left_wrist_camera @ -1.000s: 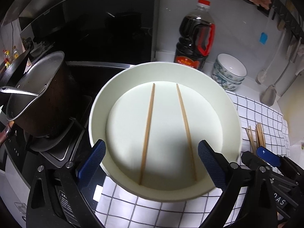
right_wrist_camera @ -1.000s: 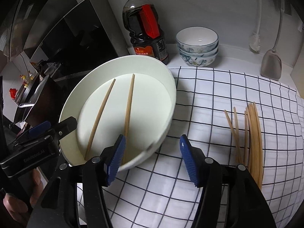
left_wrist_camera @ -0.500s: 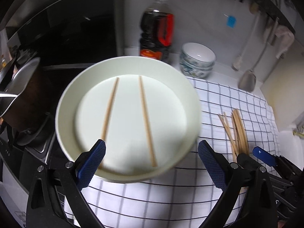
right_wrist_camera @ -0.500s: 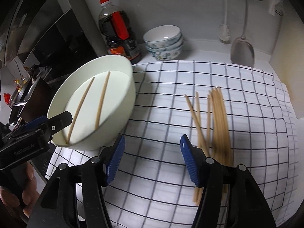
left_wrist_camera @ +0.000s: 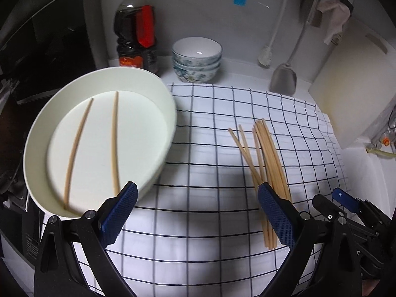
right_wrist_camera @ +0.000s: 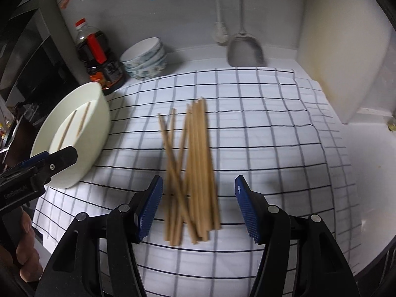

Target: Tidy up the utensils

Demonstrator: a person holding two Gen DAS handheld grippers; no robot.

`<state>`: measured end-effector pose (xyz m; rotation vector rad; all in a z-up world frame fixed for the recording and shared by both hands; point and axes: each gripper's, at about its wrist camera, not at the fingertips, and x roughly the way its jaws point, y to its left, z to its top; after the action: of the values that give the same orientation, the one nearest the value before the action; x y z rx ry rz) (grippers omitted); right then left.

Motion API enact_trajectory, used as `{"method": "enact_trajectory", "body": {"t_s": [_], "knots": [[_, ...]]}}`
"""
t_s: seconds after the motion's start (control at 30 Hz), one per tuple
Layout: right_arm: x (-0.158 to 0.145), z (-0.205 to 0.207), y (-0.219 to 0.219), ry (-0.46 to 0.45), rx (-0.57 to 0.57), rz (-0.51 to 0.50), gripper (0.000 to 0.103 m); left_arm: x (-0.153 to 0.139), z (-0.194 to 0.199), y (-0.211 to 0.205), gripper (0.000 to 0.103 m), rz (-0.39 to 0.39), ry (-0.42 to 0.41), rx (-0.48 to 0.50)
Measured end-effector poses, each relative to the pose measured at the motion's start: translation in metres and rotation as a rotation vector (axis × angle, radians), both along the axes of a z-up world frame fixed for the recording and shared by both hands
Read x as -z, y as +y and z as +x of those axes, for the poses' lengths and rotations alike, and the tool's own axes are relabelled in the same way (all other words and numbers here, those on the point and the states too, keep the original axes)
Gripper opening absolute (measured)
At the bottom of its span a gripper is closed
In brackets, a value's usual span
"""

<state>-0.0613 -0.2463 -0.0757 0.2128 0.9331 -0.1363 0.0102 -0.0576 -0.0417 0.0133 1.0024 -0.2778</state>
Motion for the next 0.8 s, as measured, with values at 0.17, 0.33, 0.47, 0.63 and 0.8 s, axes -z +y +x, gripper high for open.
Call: {"method": "enact_trajectory", "body": {"t_s": [0.17,0.33,0.47,0.63,0.8], "knots": [[0.014,-0.006,-0.025,0.024,0.026,-0.014,0.058,0.015,-0.004,-0.024,0.096,0.013,0.020,0.013],[0.029,-0.002,-0.038,0.036,0.012,-0.035,0.058,0.035,-0.002,-0.043,0.096,0.040,0.029,0.005],[0.043,0.007,-0.044,0.041,-0.001,-0.031,0.058,0.050,0.002,-0.051,0.096,0.058,0.037,-0.011],[0.059,0.024,-0.041,0.036,-0.041,-0.044,0.058,0.066,0.009,-0.060,0.096,0.077,0.045,-0.031],[0.071,0.034,-0.039,0.040,-0.072,-0.050,0.058,0.076,0.013,-0.062,0.096,0.083,0.054,-0.046]]}}
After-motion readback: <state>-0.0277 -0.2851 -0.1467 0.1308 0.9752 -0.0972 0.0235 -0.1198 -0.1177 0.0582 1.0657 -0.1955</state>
